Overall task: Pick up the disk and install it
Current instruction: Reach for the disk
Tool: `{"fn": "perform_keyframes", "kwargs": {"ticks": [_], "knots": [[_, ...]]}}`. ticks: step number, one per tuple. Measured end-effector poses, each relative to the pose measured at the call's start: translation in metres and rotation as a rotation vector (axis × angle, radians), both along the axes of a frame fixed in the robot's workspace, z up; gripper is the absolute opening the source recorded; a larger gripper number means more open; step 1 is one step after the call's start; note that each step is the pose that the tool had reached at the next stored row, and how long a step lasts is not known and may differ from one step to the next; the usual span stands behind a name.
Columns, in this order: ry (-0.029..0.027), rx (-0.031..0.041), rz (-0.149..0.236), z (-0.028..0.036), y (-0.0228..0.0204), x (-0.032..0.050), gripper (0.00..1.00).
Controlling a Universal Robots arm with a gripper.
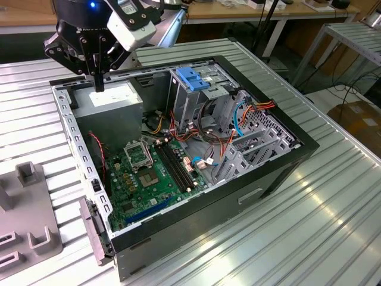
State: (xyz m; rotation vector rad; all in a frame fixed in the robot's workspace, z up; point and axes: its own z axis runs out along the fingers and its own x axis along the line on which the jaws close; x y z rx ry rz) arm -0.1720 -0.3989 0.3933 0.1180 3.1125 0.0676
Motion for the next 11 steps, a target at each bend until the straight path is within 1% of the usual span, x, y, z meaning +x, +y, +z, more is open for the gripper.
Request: {"fn": "perform_keyframes", "kwargs": {"ticks": [11], "knots": [[0.0,0.0,0.0,0.0,0.0,-0.0049,0.1]]}}
